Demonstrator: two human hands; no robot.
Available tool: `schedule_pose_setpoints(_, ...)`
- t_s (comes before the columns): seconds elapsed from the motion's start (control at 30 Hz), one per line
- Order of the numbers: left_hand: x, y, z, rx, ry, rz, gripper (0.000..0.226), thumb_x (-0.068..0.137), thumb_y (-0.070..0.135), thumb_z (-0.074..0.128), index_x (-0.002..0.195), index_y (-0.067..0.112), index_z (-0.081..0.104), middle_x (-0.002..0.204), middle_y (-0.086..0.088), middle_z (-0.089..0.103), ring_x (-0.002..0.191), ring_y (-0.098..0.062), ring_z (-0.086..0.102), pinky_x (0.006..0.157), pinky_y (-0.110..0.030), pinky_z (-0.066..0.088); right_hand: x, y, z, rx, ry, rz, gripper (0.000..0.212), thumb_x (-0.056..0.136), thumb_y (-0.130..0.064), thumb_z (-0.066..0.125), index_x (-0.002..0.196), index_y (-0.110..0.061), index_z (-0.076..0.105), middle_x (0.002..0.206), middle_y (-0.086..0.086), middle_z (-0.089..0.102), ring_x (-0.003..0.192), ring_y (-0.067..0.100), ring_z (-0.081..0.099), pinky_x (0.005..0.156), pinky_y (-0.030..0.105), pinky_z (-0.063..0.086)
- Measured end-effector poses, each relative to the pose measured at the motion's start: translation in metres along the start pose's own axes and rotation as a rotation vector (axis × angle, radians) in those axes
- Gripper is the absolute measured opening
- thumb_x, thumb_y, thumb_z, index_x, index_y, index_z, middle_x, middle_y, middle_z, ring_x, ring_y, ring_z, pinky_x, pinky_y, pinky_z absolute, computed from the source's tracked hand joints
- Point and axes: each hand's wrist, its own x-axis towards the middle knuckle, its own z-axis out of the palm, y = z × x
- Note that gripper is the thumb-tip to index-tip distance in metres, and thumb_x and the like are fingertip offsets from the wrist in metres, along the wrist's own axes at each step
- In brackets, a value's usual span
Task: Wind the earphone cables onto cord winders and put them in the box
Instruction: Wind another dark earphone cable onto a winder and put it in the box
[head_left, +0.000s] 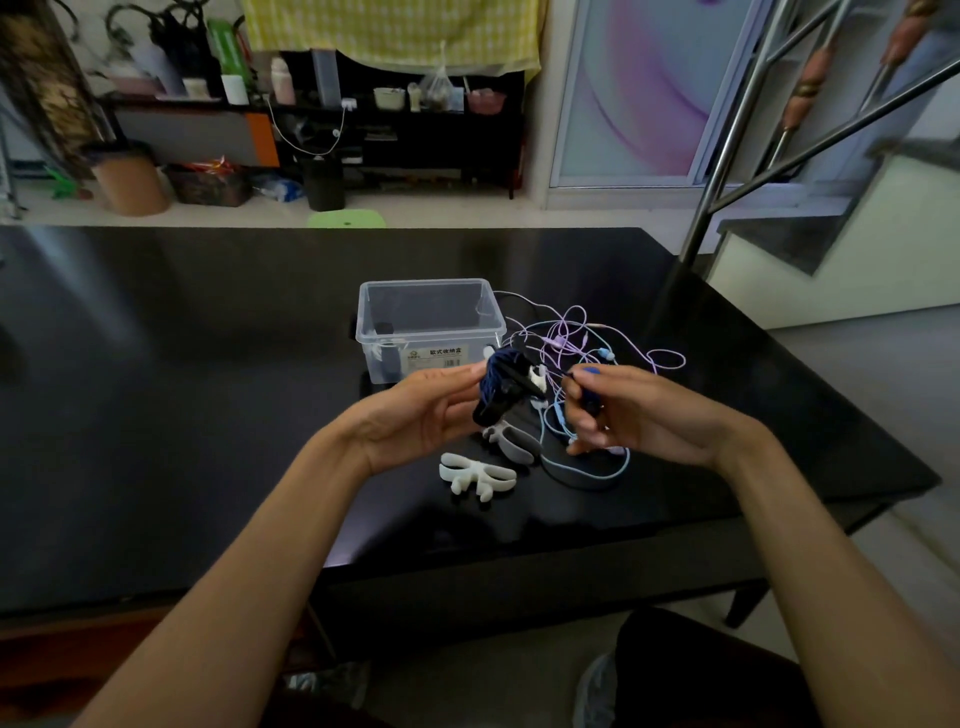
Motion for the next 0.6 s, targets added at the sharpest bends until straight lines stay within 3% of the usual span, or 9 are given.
schedule_pose_setpoints(0.4,0.011,-0.01,0.007,-0.368,0.175,0.131,0.024,0.078,0.024,0.058,0.089,0.014,0.077,0.096,-0.001,0.074,0.084,-0.009,0.07,0.094,-0.024,0.047,0.03,0.013,0.033,0.413,0.006,0.007,0.019,0.089,-0.029,0.04,0.074,-0.017,0.041,0.058,-0.001,0.037,0.047,0.01,0.033,0.055,0.023,0.046)
schedule_pose_setpoints(0.5,0.013,-0.013,0.008,-0.359,0.258,0.157,0.023,0.084,0.025,0.056,0.082,0.016,0.077,0.09,0.0,0.074,0.078,-0.006,0.069,0.086,-0.018,0.05,0.036,0.014,0.043,0.45,0.064,0.01,0.025,0.097,-0.026,0.034,0.075,-0.017,0.041,0.058,-0.001,0.036,0.047,0.009,0.032,0.051,0.021,0.046)
schedule_pose_setpoints(0.6,0.019,-0.019,0.011,-0.306,0.339,0.202,0.022,0.095,0.023,0.048,0.094,0.014,0.069,0.085,0.003,0.074,0.075,-0.004,0.069,0.078,-0.014,0.054,0.044,0.015,0.052,0.345,0.207,0.012,0.029,0.101,-0.025,0.031,0.075,-0.016,0.041,0.059,0.001,0.036,0.048,0.011,0.029,0.046,0.02,0.045)
